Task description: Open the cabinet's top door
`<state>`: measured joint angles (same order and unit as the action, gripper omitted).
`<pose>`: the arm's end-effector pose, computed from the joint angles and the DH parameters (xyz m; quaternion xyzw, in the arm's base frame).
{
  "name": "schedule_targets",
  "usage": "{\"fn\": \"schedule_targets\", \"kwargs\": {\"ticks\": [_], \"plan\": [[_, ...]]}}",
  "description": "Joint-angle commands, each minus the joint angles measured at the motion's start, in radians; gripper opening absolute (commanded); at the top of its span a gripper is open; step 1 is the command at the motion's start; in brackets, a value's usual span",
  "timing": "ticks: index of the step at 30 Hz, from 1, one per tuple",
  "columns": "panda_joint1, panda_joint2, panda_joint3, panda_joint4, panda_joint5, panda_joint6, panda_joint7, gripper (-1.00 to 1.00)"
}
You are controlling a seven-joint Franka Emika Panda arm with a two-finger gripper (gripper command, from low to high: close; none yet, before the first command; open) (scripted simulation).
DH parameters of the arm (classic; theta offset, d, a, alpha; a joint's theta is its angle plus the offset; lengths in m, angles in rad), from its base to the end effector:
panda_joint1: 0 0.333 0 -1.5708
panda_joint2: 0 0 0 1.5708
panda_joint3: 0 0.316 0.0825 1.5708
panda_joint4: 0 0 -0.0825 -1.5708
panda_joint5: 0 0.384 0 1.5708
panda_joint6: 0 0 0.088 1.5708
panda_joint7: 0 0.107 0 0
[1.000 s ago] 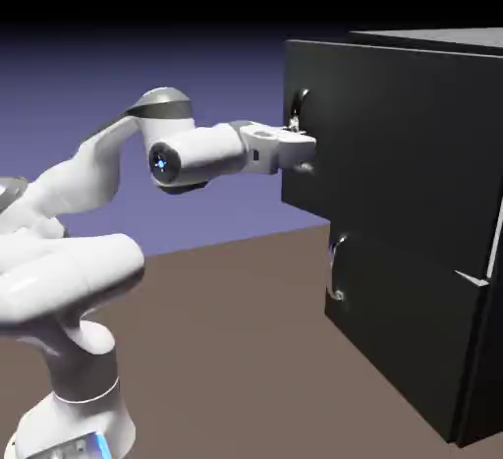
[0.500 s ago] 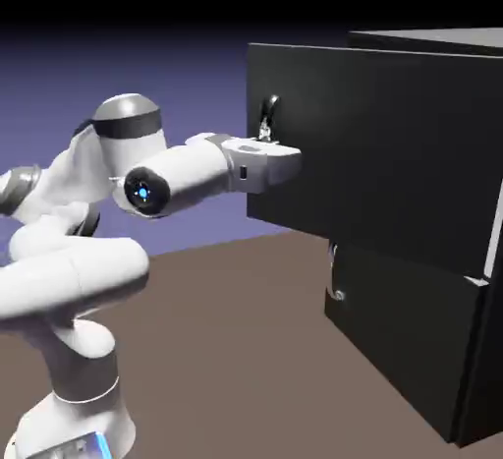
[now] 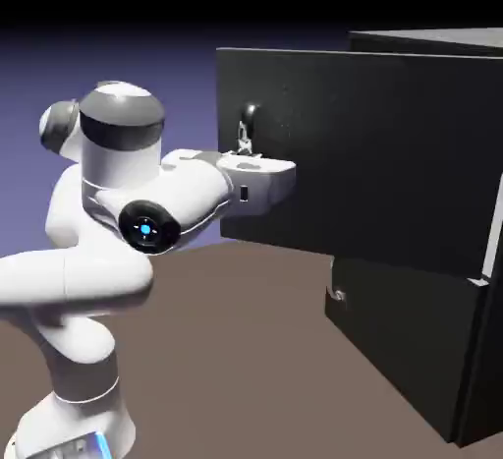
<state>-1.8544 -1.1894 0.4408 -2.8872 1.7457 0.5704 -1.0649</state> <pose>0.2070 -0.1220 0.5131 -0.7068 -0.0205 -0.4852 0.5143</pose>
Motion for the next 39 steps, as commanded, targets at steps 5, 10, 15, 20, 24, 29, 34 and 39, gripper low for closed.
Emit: {"fn": "schedule_targets", "kwargs": {"ticks": [5,10,15,20,24,29,34,39], "plan": [[-0.09,0.181,0.026,0.121,-0.205,-0.077,-0.202,-1.0],[-0.132,0.362,0.057,0.25,-0.394,-0.089,-0.371,-1.0],[-0.147,0.544,0.088,0.383,-0.552,-0.072,-0.489,-1.0],[-0.152,0.725,0.122,0.524,-0.682,-0.049,-0.559,-1.0],[-0.15,0.87,0.152,0.643,-0.769,-0.033,-0.582,-1.0],[-0.138,1.051,0.19,0.798,-0.861,-0.021,-0.575,-1.0],[-0.108,1.232,0.222,0.962,-0.937,-0.022,-0.533,-1.0],[-0.072,1.366,0.239,1.091,-0.983,-0.036,-0.485,1.0]]}}
